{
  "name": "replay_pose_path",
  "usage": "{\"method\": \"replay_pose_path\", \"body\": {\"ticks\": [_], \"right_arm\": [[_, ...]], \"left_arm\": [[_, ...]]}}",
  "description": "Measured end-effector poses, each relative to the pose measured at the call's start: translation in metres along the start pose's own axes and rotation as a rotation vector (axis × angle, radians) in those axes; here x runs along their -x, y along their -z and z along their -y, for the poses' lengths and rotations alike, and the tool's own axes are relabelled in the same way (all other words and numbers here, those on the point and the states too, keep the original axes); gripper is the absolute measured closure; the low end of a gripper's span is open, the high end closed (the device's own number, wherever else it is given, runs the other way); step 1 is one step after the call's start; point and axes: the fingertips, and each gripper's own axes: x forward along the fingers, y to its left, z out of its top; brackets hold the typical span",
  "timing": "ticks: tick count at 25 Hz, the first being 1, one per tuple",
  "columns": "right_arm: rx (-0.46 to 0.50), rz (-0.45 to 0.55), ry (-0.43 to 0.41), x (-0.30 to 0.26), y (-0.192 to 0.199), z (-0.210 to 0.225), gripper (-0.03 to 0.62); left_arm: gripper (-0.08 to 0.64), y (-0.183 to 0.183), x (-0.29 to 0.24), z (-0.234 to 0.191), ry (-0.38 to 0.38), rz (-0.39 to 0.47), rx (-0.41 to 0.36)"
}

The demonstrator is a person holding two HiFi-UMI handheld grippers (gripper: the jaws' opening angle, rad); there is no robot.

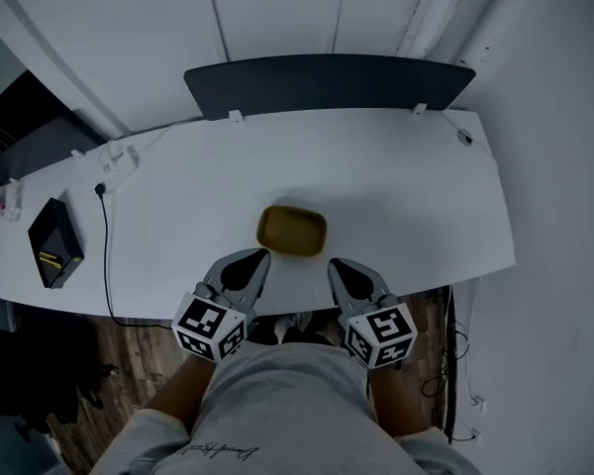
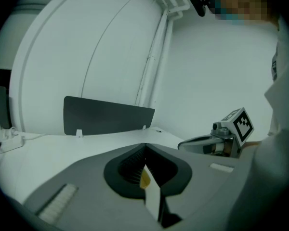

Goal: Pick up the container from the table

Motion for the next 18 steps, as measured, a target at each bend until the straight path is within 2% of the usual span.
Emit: {"method": "replay_pose_path", "body": {"ticks": [9, 18], "right_arm": [[-0.029, -0.016, 0.060, -0.016, 0.001, 0.008, 0.578], [-0.037, -0.056, 0.102, -0.035, 0.013, 0.019, 0.578]], "left_arm": [[0.560, -0.001, -0.008, -0.022, 0.030, -0.026, -0.019], [0.558, 0.009, -0.014, -0.042, 0.033, -0.046, -0.004]]}}
